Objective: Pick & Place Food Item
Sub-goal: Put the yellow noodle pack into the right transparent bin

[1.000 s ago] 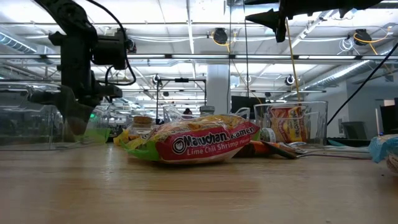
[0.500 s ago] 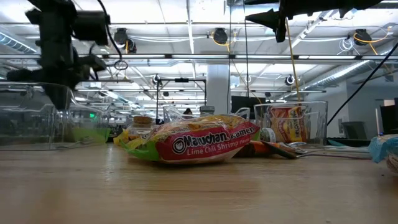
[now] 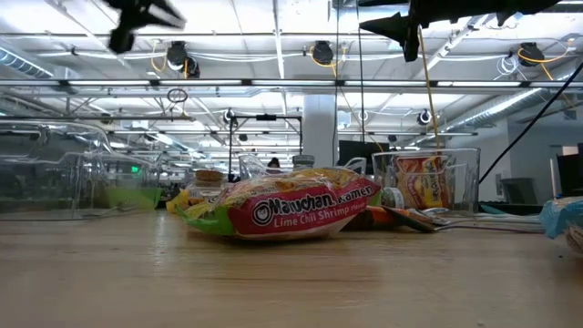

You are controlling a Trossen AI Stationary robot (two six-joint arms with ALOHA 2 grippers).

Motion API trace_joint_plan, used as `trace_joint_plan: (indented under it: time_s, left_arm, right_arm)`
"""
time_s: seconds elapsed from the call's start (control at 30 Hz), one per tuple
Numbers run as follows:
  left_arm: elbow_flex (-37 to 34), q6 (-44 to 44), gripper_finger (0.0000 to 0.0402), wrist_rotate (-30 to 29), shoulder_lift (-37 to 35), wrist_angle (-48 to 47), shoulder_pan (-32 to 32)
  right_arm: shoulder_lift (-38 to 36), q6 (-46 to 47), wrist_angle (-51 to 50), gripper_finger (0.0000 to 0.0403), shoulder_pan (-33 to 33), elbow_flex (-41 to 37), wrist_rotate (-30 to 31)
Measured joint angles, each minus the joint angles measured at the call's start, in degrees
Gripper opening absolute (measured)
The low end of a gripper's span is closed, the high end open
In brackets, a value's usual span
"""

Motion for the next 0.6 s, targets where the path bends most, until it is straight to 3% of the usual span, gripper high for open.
trace_joint_plan:
  time_s: [0.1, 0.23, 0.6]
  left_arm:
    - [-1.02, 6.12, 0.0047, -3.65, 0.8, 13.04, -2.23]
    - [-2.13, 11.99, 0.0047, -4.26, 4.62, 25.42, -5.42]
    - [-2.22, 5.4, 0.0047, 3.42, 22.62, 32.39, -15.67]
  right_arm:
    - [0.0, 1.77, -0.02, 0.0171, 0.01, 0.0, 0.0]
    - [0.0, 3.22, -0.27, 0.0171, 0.02, 0.0, -0.11]
    - [0.02, 4.49, -1.82, 0.0171, 0.02, 0.0, -0.17]
